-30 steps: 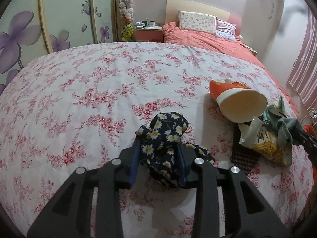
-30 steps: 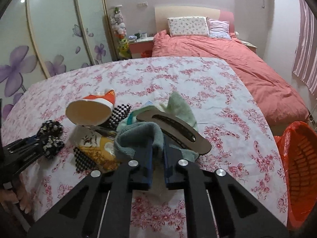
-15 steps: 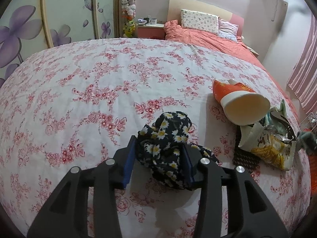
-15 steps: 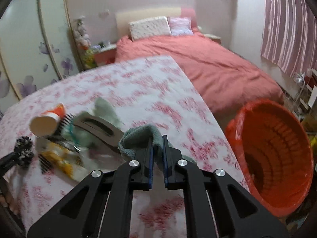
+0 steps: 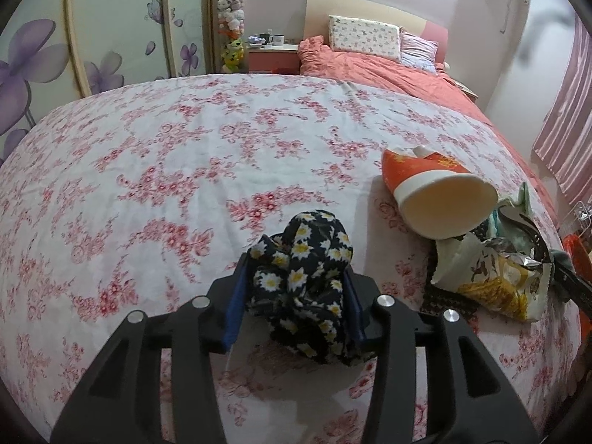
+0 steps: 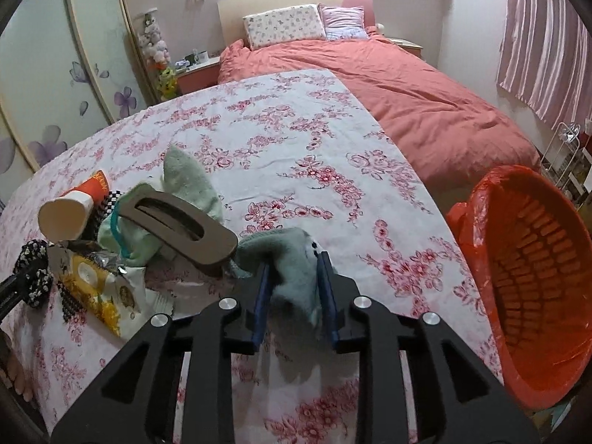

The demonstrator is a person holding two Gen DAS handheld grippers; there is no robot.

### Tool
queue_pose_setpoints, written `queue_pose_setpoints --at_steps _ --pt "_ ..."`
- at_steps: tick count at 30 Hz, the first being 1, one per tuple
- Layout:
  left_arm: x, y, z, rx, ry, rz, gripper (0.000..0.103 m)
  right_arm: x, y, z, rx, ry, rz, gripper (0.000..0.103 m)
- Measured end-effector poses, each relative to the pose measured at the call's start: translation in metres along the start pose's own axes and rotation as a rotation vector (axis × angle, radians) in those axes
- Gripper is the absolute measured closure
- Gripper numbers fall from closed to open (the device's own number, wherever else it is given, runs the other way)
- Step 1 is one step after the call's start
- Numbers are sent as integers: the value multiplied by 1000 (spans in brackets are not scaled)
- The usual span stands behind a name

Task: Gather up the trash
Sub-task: 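Grasp the floral cloth with the left gripper while the right grasps the green towel, then lift the daisy-print cloth and green towel off the bed with both grippers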

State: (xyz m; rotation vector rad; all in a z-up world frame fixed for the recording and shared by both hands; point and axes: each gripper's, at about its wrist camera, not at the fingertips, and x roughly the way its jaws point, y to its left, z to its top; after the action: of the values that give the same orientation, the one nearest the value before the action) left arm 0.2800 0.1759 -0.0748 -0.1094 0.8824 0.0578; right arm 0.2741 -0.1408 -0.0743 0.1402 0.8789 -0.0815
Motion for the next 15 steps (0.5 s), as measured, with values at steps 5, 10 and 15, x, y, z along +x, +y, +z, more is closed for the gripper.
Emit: queue_pose_setpoints --at_steps 5,10,15 --pt "1 2 1 -16 4 -12 57 1 1 0 -5 -2 -8 79" --pt "0 7 -1 -34 2 -17 56 1 -4 -1 18 0 17 79" --pt "0 13 -1 -72 0 -9 51 1 -4 0 12 1 11 79"
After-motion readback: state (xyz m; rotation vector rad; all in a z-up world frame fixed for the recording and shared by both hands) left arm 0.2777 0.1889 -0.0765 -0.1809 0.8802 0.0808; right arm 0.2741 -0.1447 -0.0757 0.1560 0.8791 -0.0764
